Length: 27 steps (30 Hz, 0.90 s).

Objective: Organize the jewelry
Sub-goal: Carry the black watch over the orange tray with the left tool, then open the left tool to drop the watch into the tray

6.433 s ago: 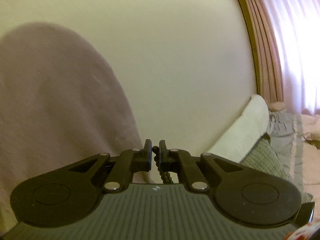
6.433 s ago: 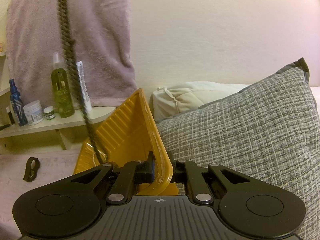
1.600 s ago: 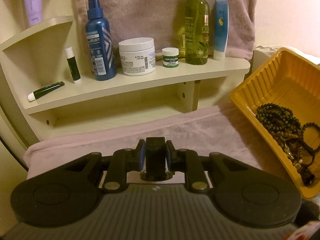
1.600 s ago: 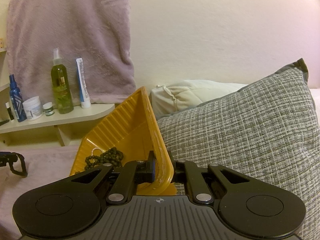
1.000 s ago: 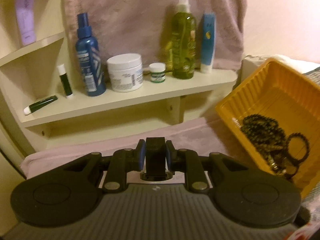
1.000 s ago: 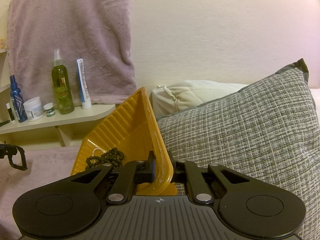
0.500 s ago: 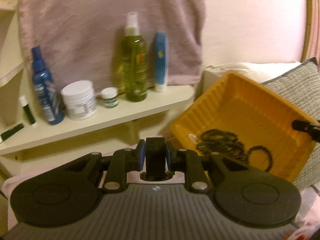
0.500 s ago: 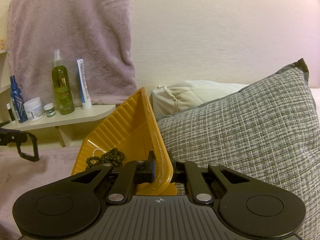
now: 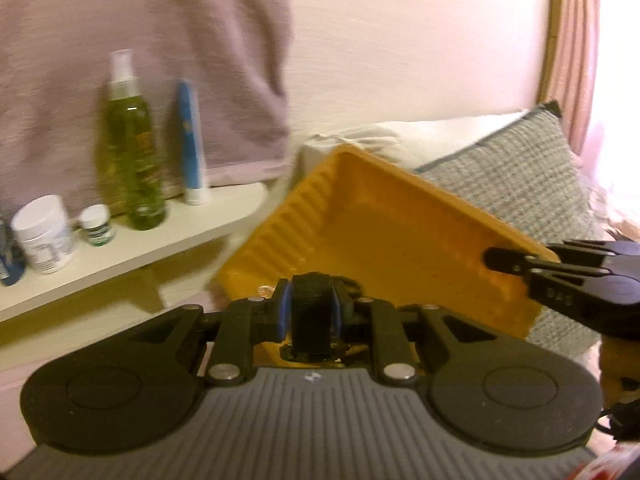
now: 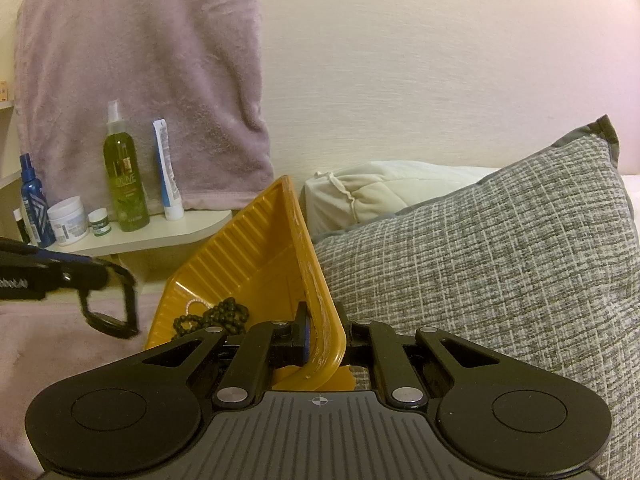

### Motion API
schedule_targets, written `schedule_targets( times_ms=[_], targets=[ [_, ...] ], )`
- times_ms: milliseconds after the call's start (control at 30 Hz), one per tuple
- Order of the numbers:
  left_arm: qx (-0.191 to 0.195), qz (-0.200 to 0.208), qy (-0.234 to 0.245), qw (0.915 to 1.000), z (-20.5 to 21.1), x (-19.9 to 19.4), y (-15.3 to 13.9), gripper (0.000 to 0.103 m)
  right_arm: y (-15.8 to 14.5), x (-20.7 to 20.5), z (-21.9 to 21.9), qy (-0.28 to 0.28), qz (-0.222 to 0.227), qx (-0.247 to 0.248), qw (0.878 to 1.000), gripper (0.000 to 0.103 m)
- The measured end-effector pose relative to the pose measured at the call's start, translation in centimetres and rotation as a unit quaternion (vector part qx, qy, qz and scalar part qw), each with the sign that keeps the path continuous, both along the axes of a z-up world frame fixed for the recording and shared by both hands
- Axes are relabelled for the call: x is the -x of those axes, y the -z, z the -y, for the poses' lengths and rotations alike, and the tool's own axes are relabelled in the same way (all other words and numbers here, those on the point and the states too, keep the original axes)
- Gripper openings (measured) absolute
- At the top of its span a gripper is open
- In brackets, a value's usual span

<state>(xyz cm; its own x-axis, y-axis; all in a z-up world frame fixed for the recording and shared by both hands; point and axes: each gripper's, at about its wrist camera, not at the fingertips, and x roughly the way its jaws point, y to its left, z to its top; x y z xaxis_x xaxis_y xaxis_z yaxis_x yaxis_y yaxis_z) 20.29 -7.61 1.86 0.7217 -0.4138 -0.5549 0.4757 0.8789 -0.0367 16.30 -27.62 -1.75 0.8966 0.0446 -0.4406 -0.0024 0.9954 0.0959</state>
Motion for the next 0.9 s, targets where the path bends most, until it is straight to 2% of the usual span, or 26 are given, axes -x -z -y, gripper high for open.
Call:
schedule_targets(
  times_ms=[400, 900],
  targets=[
    [0.015, -0.021, 0.050, 0.9984, 3.9, 0.0, 1.0, 0.019, 0.1, -0.1, 0.0, 0.000, -0.001, -0.003, 1.000, 0.009],
    [0.051, -0.079, 0.101, 0.9904, 4.7, -0.8, 3.5, 0.019, 0.2, 0.0, 0.2, 0.000, 0.000, -0.004, 1.000, 0.009]
  ],
)
